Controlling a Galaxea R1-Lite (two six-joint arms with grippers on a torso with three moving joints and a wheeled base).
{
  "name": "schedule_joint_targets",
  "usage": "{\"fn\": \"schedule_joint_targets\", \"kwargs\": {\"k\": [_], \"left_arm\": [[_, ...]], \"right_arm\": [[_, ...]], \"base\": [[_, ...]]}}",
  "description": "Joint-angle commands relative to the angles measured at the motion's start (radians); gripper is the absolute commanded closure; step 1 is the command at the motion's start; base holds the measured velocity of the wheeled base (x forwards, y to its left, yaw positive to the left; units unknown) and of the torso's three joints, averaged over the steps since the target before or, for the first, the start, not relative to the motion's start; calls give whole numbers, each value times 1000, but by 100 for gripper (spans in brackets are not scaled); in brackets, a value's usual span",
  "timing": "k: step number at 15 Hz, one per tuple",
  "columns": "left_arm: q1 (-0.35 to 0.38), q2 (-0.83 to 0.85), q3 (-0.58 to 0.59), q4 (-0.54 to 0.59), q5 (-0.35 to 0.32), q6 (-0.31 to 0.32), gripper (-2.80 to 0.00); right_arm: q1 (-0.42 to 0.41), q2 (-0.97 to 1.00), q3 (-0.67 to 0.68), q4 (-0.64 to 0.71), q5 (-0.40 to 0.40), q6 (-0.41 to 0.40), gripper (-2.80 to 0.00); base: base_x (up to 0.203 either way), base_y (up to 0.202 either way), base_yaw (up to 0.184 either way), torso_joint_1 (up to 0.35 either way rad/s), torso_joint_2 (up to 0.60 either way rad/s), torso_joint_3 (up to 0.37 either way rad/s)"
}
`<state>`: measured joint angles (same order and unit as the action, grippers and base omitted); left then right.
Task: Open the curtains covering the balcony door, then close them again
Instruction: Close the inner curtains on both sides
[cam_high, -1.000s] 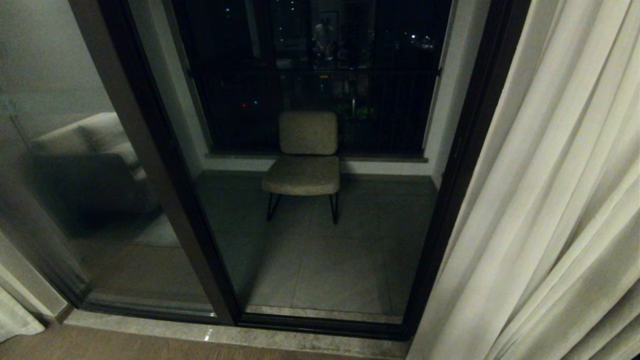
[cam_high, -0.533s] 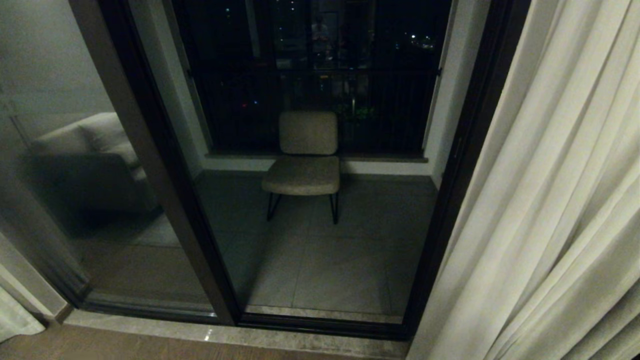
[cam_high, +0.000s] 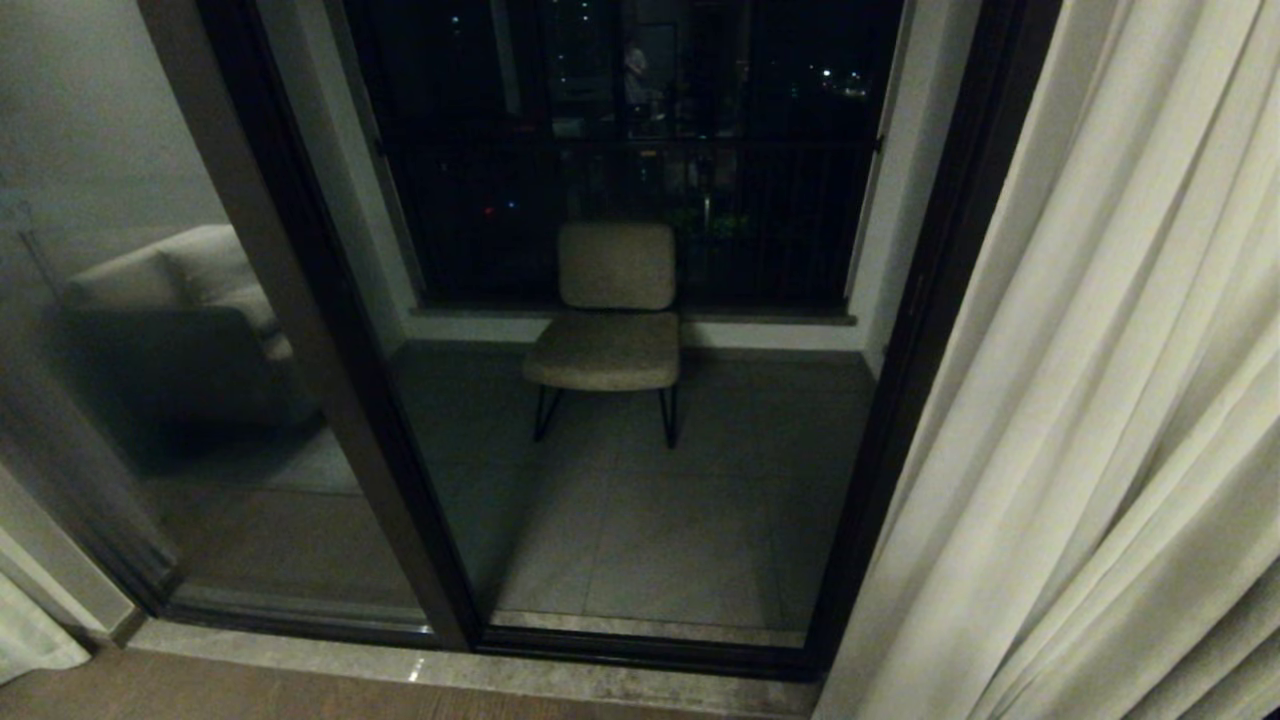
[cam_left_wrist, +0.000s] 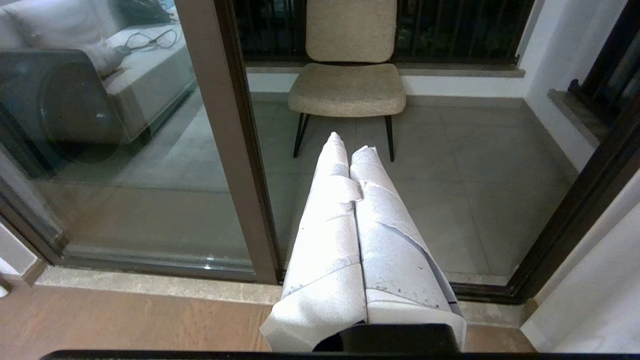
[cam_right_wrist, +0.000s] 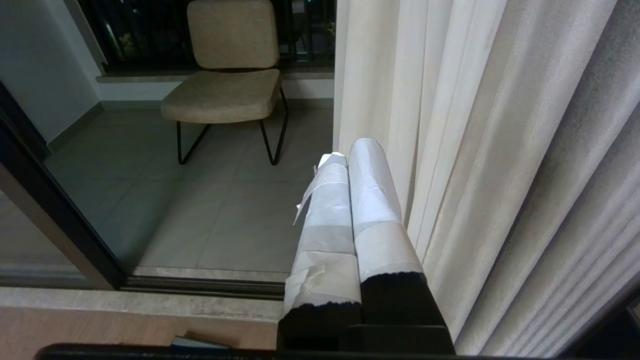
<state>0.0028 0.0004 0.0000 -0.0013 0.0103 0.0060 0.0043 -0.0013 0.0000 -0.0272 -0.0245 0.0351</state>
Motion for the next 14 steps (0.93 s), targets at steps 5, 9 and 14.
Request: {"fn": "schedule_joint_targets", "kwargs": {"k": [5,9,14], "left_arm": [[0,0,-1,0,0,0,0],[0,0,0,0,0,0,0],[0,0,0,0,0,0,0]], "right_arm": [[0,1,0,0,0,0,0],[0,1,0,0,0,0,0],[0,1,0,0,0,0,0]], "base": [[0,0,0,0,0,0],[0,0,0,0,0,0],[0,0,0,0,0,0]]}}
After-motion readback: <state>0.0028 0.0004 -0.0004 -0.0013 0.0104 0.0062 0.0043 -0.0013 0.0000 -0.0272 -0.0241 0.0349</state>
